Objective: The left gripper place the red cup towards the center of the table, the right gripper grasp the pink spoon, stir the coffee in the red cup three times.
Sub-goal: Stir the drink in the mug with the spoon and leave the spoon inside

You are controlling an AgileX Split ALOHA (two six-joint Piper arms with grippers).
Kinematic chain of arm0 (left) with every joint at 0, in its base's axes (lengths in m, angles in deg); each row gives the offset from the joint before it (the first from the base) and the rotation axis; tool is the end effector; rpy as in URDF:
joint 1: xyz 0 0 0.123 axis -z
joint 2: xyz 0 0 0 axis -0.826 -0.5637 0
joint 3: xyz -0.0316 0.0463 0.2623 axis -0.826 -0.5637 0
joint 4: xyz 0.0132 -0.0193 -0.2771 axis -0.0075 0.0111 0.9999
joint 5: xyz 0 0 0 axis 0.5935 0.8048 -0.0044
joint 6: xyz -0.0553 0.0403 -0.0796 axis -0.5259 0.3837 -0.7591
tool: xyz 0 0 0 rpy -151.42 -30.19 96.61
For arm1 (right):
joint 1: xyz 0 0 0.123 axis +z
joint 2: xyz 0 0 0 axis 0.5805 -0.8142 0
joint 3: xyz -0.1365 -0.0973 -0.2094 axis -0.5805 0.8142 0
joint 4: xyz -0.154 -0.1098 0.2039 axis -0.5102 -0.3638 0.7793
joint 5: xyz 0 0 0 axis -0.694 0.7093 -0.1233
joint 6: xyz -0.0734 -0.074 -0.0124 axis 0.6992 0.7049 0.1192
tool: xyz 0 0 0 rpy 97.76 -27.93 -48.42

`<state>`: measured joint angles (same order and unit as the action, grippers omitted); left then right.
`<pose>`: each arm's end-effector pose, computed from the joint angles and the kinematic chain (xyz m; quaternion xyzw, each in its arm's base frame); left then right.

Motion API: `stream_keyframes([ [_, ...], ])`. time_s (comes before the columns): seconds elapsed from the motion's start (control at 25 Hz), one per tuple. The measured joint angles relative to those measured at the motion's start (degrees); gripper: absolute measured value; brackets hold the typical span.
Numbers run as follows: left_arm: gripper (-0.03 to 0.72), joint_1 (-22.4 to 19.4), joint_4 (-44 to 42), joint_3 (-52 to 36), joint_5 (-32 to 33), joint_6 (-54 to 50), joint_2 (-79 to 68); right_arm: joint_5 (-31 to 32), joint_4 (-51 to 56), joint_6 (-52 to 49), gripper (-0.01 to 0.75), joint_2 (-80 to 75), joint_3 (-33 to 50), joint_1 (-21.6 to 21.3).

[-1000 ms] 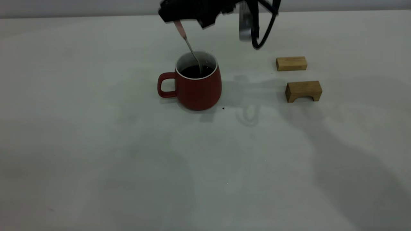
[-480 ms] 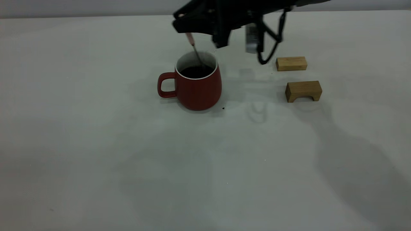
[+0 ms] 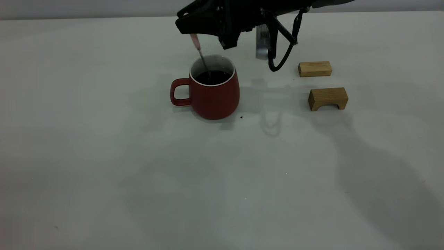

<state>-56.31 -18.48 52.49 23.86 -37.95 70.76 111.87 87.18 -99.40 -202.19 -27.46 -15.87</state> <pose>0.0425 -0.0009 0.2736 0.0041 0.8711 0.0002 0.4911 0.4374 0.2442 0.0315 -0.5596 -0.6006 -0.4934 0.2877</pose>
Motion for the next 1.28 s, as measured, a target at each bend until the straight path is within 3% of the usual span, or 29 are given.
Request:
stream_keyframes([
  [0.08,0.585,0.0,0.0,0.0,0.0,0.0,0.0,0.7,-2.4,-0.4,0.145,0.0,0.0,-1.3],
  [0.2,0.585,0.0,0.0,0.0,0.0,0.1,0.0,2.6,-7.3,-9.1,0.145,0.0,0.0,-2.9],
  [0.36,0.585,0.0,0.0,0.0,0.0,0.1,0.0,3.1,-8.3,-16.6,0.145,0.0,0.0,-1.8],
  [0.56,0.585,0.0,0.0,0.0,0.0,0.1,0.0,1.7,-3.2,-9.1,0.145,0.0,-0.1,0.8],
  [0.76,0.585,0.0,0.0,0.0,0.0,0.1,0.0,2.8,-9.2,-1.6,0.145,0.0,-0.3,-2.0],
  [0.88,0.585,0.0,0.0,0.0,0.0,0.1,0.0,4.3,-13.5,-0.9,0.145,0.0,-0.3,-2.7],
  [1.28,0.585,0.0,0.0,0.0,0.0,0.1,0.0,4.0,-12.2,1.1,0.173,0.0,-0.3,-0.7],
])
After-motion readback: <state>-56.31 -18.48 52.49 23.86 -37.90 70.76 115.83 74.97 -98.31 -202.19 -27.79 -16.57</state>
